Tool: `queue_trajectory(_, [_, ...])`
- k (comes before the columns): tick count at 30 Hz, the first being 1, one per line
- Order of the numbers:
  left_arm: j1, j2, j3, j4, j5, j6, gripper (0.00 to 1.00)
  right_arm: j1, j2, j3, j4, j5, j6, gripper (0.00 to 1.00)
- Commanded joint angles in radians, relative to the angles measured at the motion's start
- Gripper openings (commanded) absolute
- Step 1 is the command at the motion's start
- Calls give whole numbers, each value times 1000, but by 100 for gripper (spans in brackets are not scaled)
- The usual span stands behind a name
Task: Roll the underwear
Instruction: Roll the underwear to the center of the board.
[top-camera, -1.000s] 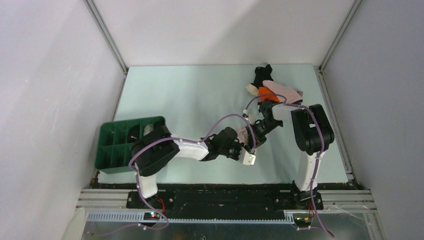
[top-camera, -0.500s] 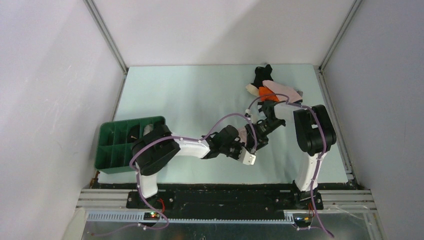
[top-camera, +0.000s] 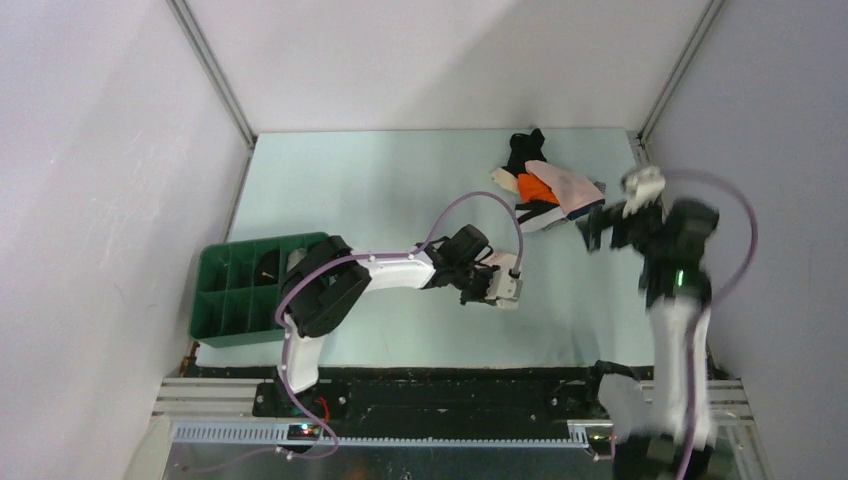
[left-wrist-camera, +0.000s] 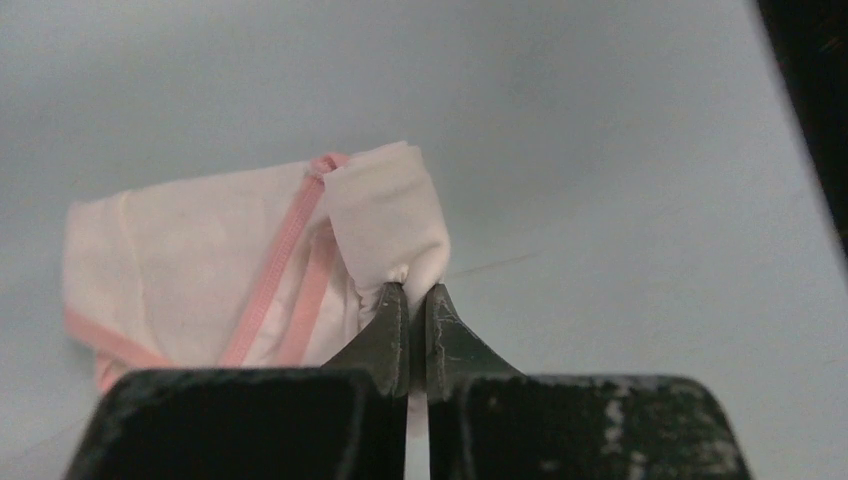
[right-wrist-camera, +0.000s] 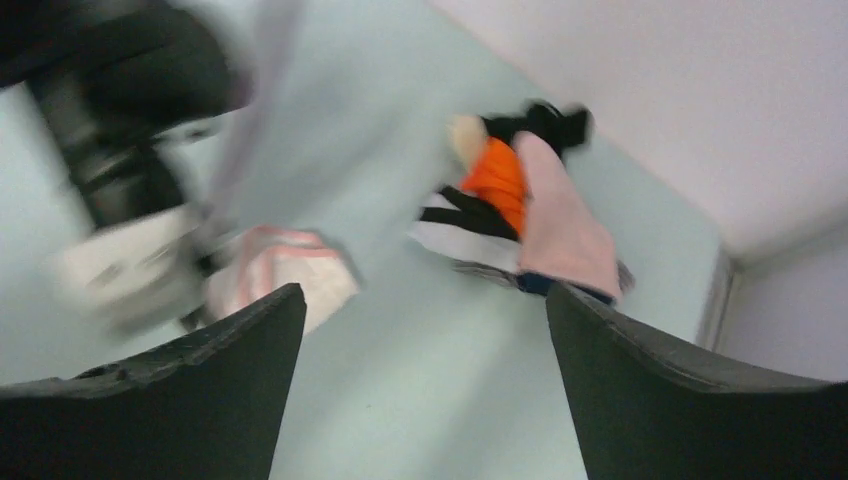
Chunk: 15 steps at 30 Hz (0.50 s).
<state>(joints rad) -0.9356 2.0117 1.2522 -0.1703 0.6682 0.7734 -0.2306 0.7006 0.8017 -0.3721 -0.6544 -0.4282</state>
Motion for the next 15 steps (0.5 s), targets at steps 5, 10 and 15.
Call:
queue_trajectory(5, [-4,129,-11,-236,334,-208,0,265,-542,-290,-636,-212,-745,83])
queue_trajectory(10, [3,214,80,-264,424,-338,0,348,-553,-339,-586,-161,-866,79])
queue_trajectory(15, [28,257,114,-132,417,-586,0,472,-389,-357,-520,-91,-845,71])
